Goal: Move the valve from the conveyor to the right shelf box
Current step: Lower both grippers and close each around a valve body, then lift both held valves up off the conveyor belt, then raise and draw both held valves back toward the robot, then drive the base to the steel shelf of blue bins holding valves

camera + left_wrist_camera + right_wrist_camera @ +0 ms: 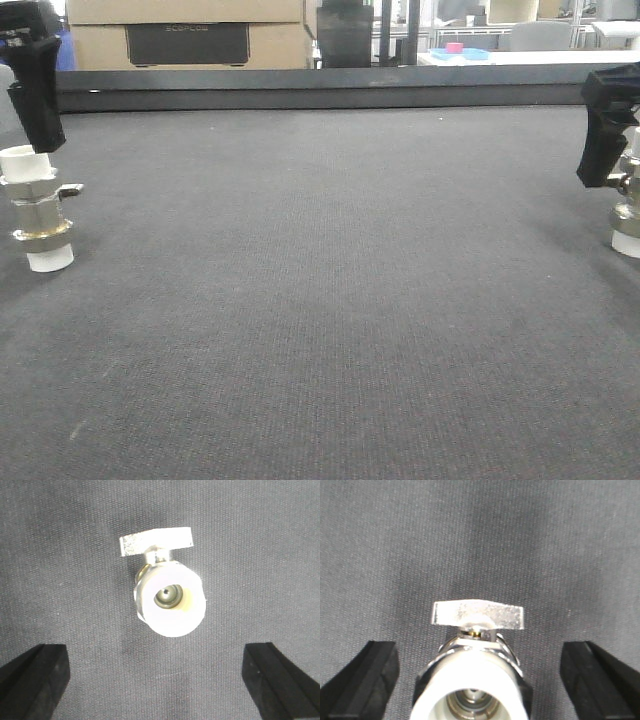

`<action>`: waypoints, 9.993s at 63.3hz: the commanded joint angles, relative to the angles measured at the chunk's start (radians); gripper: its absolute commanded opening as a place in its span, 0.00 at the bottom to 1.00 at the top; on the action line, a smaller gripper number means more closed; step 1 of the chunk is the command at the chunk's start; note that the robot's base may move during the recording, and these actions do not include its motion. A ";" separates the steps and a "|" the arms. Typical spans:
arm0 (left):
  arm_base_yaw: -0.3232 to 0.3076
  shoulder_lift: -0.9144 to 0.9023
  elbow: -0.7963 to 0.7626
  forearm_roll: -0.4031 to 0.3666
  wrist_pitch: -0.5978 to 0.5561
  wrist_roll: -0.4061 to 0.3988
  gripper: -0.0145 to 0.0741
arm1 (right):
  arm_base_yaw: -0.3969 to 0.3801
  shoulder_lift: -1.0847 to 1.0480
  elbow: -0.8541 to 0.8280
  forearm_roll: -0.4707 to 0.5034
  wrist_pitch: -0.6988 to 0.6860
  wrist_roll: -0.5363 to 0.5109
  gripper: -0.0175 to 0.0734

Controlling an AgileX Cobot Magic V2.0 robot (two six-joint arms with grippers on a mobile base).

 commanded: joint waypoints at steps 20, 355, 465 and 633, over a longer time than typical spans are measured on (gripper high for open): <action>0.005 -0.007 -0.011 -0.006 0.002 -0.004 0.84 | 0.032 0.019 -0.021 0.004 0.011 -0.010 0.51; 0.005 -0.099 -0.367 0.006 -0.547 0.000 0.04 | 0.037 -0.429 -0.215 0.006 -0.005 -0.010 0.01; 0.005 -0.099 -0.367 0.006 -0.623 0.000 0.04 | 0.037 -0.429 -0.215 0.006 -0.366 -0.010 0.01; 0.005 -0.099 -0.367 0.006 -0.623 0.000 0.04 | 0.037 -0.428 -0.215 0.006 -0.368 -0.010 0.01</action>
